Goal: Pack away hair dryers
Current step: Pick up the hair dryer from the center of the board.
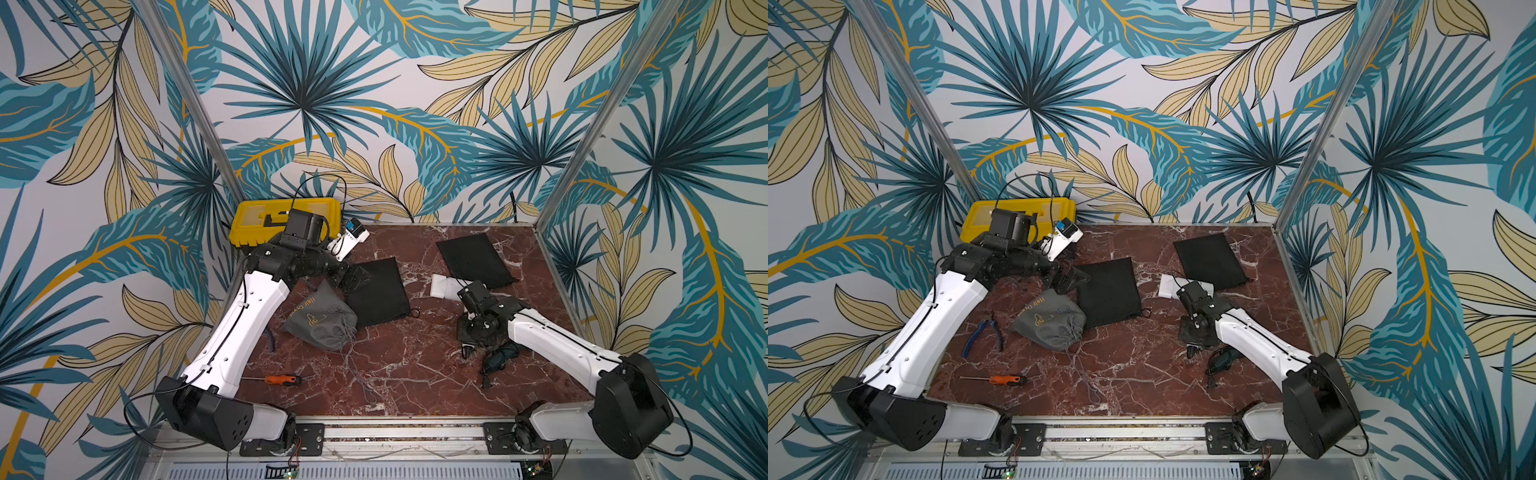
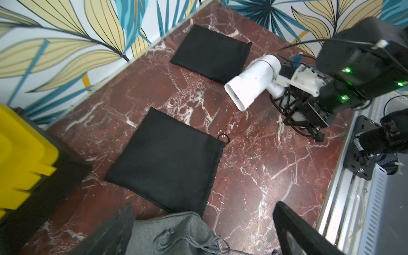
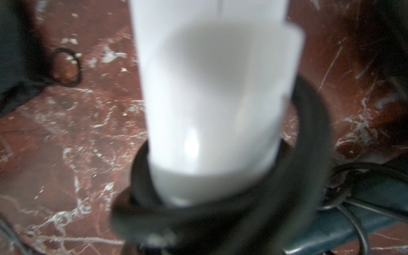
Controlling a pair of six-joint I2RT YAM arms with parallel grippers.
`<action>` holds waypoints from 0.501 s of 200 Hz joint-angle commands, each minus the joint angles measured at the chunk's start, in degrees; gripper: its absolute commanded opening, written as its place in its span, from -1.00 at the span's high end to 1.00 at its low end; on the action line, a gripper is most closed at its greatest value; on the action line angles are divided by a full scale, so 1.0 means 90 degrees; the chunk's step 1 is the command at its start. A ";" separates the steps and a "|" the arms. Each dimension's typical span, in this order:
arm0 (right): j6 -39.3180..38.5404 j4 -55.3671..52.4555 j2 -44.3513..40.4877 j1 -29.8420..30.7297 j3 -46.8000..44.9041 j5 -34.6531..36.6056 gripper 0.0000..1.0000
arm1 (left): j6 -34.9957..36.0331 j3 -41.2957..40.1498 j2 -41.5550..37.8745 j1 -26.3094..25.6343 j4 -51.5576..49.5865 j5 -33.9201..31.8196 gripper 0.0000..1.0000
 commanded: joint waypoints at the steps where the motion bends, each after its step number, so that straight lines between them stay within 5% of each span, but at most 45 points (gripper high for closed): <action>1: -0.0565 -0.0246 -0.0421 0.0568 0.0574 0.0426 1.00 | -0.0148 0.0686 0.0121 0.0071 0.0213 -0.0043 -0.99; 48: -0.1232 -0.0757 -0.0912 0.1865 0.1634 0.1548 1.00 | 0.0214 0.1755 0.0627 0.0210 -0.0554 0.1429 -0.99; 82: -0.1613 -0.0840 -0.1018 0.2751 0.1854 0.2769 1.00 | -0.0315 0.1995 0.0590 0.0362 -0.0757 0.2895 -0.99; 100: -0.1788 -0.0739 -0.0996 0.3082 0.1874 0.3311 1.00 | -0.0424 0.1982 0.0428 0.0355 -0.0771 0.3087 -0.99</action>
